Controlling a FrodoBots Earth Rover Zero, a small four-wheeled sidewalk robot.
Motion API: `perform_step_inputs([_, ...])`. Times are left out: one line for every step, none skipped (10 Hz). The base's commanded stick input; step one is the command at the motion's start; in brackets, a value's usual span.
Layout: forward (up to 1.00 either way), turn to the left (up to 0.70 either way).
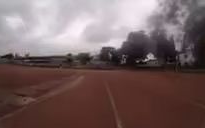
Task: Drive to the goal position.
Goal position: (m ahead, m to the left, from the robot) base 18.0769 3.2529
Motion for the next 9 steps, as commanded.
perform_step_inputs([0.7,0.02])
perform_step_inputs([0.7,0.0])
perform_step_inputs([0.7,0.0])
perform_step_inputs([0.7,0.0])
perform_step_inputs([0.7,0.0])
perform_step_inputs([0.7,0.02])
perform_step_inputs([0.7,0.08])
perform_step_inputs([0.7,0.12])
perform_step_inputs([0.7,0.11])
